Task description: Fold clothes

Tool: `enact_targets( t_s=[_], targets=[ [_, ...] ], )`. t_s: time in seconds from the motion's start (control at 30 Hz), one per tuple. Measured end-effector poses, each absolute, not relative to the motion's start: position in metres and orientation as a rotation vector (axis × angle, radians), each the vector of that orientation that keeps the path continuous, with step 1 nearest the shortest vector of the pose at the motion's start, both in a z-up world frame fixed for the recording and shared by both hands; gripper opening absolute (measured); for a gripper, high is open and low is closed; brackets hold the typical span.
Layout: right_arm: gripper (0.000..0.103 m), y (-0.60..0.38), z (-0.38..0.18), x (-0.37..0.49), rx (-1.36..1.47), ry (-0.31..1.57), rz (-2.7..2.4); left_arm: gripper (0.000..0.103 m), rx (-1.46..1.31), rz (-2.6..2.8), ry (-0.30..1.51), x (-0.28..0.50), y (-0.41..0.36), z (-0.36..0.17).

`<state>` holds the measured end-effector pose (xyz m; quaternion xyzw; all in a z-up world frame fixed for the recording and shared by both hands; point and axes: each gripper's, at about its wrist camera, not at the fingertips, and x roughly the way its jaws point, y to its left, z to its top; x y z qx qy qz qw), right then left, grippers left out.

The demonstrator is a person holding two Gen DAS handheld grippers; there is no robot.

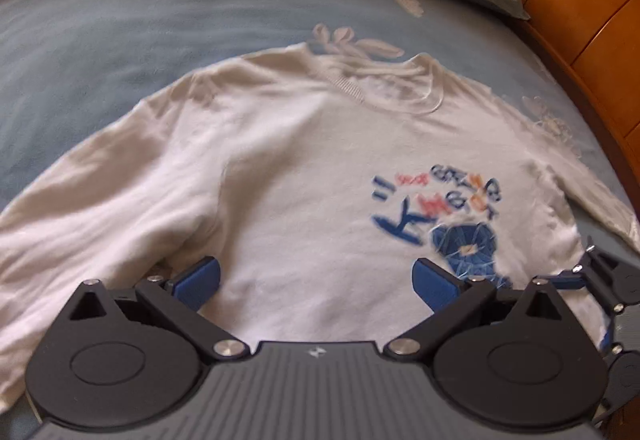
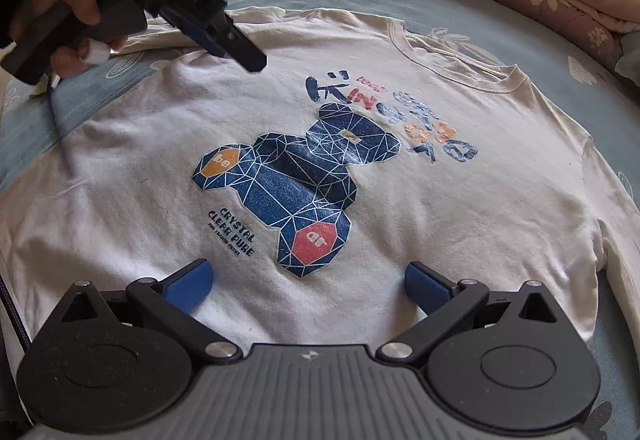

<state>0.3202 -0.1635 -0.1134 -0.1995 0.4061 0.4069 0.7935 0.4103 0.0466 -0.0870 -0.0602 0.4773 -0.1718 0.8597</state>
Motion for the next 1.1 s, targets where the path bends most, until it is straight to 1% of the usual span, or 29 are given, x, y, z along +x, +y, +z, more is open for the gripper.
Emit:
enact_targets(
  t_s=[0.07, 0.27, 0.37, 0.43, 0.63, 0.73, 0.87, 0.97, 1.1],
  targets=[
    [0.103, -0.163, -0.113, 0.319, -0.424, 0.875, 0.863, 0.102, -0.135, -0.388, 0.944, 0.425, 0.041, -0.076],
    [0.103, -0.160, -0.112, 0.321, -0.422, 0.890, 0.845, 0.101, -0.226, -0.285, 1.016, 0.483, 0.049, -0.105],
    [0.103, -0.161, -0.113, 0.321, -0.418, 0.883, 0.848, 0.101, -0.180, -0.211, 1.005, 0.494, 0.063, -0.111],
    [0.103, -0.163, -0.113, 0.319, -0.413, 0.874, 0.849, 0.101, -0.207, -0.215, 1.018, 0.501, 0.070, -0.109],
    [0.103, -0.164, -0.112, 0.318, -0.405, 0.870, 0.839, 0.101, -0.183, -0.309, 0.972, 0.507, 0.048, -0.086],
    [0.103, -0.164, -0.112, 0.318, -0.402, 0.866, 0.839, 0.101, -0.192, -0.310, 1.019, 0.524, 0.038, -0.102],
    [0.103, -0.164, -0.112, 0.318, -0.401, 0.864, 0.840, 0.101, -0.164, -0.256, 0.981, 0.546, 0.043, -0.112],
    [0.103, -0.164, -0.113, 0.318, -0.396, 0.856, 0.839, 0.101, -0.192, -0.202, 0.994, 0.561, 0.045, -0.107],
    [0.103, -0.165, -0.113, 0.317, -0.393, 0.852, 0.839, 0.101, -0.266, -0.245, 1.008, 0.547, 0.041, -0.094]
  ],
)
